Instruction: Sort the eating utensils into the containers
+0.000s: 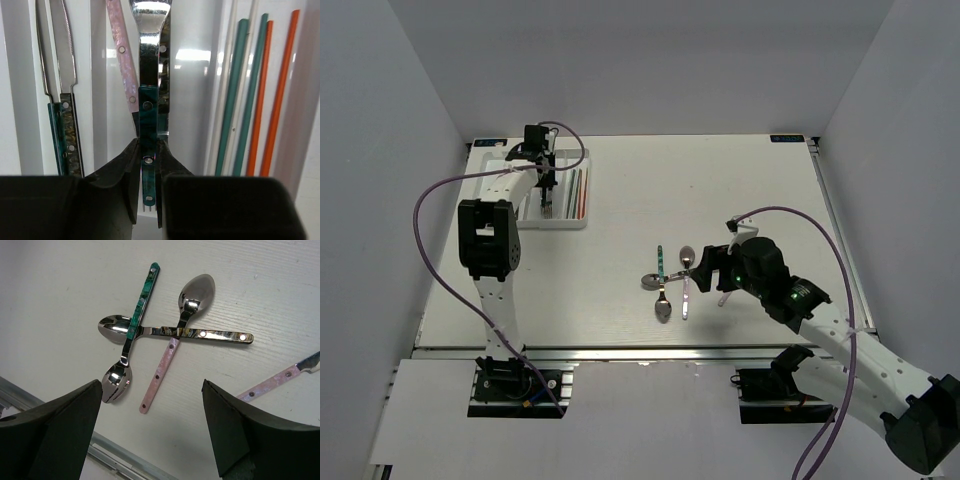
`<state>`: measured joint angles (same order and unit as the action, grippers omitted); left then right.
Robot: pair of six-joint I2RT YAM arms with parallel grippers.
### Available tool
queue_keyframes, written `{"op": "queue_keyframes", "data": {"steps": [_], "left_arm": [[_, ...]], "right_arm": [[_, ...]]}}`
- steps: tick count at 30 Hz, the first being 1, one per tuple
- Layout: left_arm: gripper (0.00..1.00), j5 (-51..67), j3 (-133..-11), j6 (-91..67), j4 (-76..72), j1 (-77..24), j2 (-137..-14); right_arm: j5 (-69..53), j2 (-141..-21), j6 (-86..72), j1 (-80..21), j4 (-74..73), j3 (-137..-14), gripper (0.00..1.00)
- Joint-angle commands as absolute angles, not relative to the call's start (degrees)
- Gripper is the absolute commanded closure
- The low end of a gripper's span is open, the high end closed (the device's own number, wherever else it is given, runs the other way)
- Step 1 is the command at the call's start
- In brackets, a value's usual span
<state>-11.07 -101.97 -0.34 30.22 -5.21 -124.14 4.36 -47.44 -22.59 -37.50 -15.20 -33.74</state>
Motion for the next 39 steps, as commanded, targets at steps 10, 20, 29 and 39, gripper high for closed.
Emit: {"op": "queue_keyframes", "data": {"steps": [10,20,29,39], "left_arm": [[0.8,-6.68,-99.67,-0.88,28.65,-4.31,-120.42],[0.28,-11.15,-96.86,-1.49,27.95,-4.31,-106.81],[0.02,-4.73,-92.82,-8.0,29.09,-15.69,-97.92],[0.04,-1.84,-80.51,-8.7,24.6,-35.76,-95.97]], "right_arm": [[3.87,-47.99,-21.53,-37.27,-13.89,-34.72,0.14],[4.39,-48.52,-21.62,-37.35,-14.15,-34.98,0.13],[6.59,-48.25,-22.41,-37.35,-14.41,-35.16,0.13],[18.63,-42.02,-25.23,-37.27,-24.34,-39.2,0.14]]}}
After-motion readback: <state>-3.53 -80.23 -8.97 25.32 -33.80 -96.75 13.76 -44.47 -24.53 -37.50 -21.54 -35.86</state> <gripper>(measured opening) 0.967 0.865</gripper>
